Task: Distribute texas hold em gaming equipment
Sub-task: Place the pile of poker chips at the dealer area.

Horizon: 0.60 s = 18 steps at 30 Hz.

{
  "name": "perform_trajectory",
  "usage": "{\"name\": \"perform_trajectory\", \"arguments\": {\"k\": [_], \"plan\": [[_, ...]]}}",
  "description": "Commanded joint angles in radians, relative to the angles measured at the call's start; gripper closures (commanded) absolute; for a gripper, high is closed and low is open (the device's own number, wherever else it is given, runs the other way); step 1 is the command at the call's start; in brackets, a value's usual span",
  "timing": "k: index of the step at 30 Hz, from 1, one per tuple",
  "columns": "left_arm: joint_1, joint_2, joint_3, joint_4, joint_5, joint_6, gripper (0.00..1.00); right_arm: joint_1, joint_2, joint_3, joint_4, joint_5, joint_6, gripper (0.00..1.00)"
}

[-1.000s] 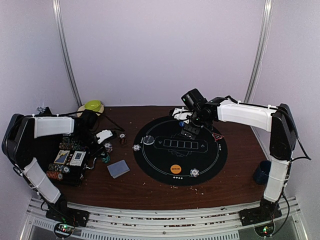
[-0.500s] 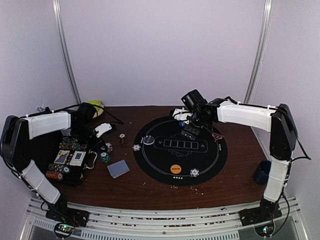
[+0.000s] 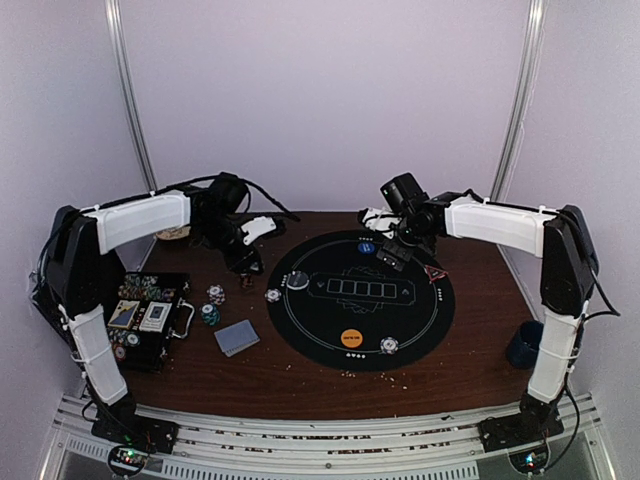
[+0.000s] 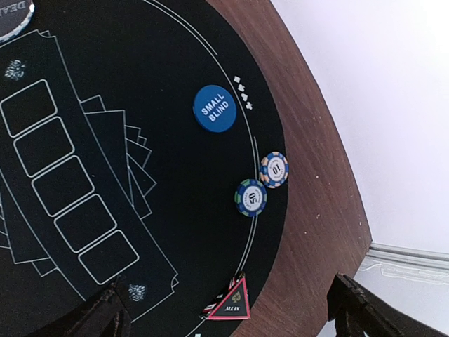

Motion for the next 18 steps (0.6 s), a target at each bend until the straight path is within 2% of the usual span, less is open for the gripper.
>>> {"name": "perform_trajectory", "arguments": {"k": [1, 12, 18], "plan": [[-0.093, 0.072, 0.094, -0.042, -0.015, -0.016, 0.87, -0.023, -0.017, -0.012, 0.024, 0.014, 0.012, 0.0], [-0.216, 0.216, 0.095, 0.003, -0.005, 0.008, 0.89, -0.028, -0.02, -0.02, 0.03, 0.012, 0.006, 0.0], [-0.224, 0.236, 0.041, 0.096, -0.091, 0.002, 0.91, -0.028, -0.021, -0.025, 0.03, 0.009, 0.004, 0.0]]}}
